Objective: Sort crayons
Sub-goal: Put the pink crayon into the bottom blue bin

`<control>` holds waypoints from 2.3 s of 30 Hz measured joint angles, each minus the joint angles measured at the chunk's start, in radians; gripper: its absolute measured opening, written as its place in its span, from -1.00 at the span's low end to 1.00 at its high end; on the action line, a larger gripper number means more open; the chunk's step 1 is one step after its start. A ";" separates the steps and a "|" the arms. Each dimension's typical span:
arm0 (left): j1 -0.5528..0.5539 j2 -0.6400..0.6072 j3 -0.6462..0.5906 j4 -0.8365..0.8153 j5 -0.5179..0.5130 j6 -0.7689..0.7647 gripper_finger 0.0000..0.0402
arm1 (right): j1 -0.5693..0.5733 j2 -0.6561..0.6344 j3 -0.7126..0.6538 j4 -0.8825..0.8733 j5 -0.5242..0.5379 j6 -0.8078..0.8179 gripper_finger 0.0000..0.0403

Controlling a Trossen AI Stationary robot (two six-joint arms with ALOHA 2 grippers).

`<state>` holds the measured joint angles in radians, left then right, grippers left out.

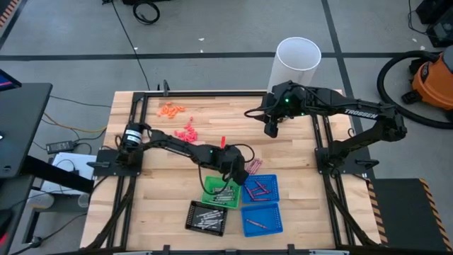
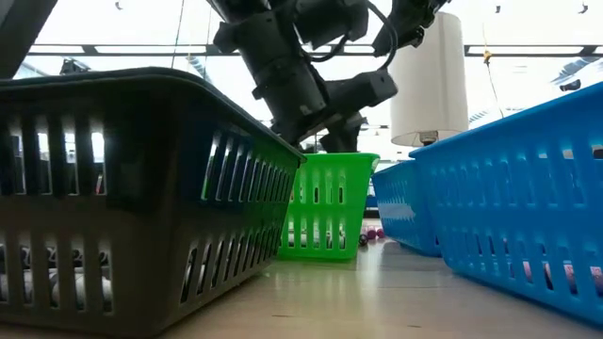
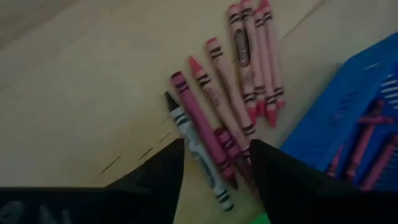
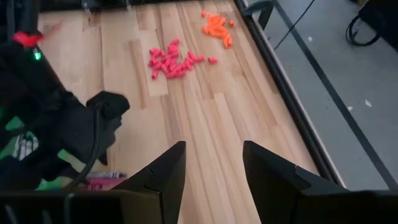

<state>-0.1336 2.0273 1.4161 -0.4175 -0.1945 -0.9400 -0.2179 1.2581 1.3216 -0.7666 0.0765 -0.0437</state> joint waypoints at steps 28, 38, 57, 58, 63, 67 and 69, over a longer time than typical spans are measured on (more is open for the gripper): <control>-0.059 -0.139 0.000 -0.409 -0.158 0.281 -0.27 | 0.066 0.000 -0.454 0.179 -0.333 -0.121 -0.17; -0.102 -0.269 0.000 -0.539 -0.326 0.263 -0.29 | 0.136 0.000 -0.643 0.412 -0.389 -0.343 -0.18; -0.104 -0.459 -0.270 -0.274 -0.289 0.200 -0.29 | 0.144 0.146 -0.729 0.564 -0.354 -0.365 -0.32; -0.106 -0.486 -0.295 -0.271 -0.297 0.188 -0.29 | 0.144 0.155 -0.729 0.568 -0.355 -0.366 -0.32; -0.097 -0.623 -0.435 -0.153 -0.328 0.075 -0.29 | 0.144 0.192 -0.729 0.592 -0.357 -0.371 -0.32; -0.093 -0.717 -0.531 -0.111 -0.353 -0.019 -0.29 | 0.144 0.227 -0.724 0.616 -0.360 -0.374 -0.33; -0.093 -0.752 -0.559 -0.096 -0.360 -0.054 -0.29 | 0.145 0.248 -0.719 0.636 -0.363 -0.375 -0.33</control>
<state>-0.2268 1.2753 0.8567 -0.5137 -0.5541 -0.9935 -0.0731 1.5058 0.6022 -0.1305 -0.2870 -0.4183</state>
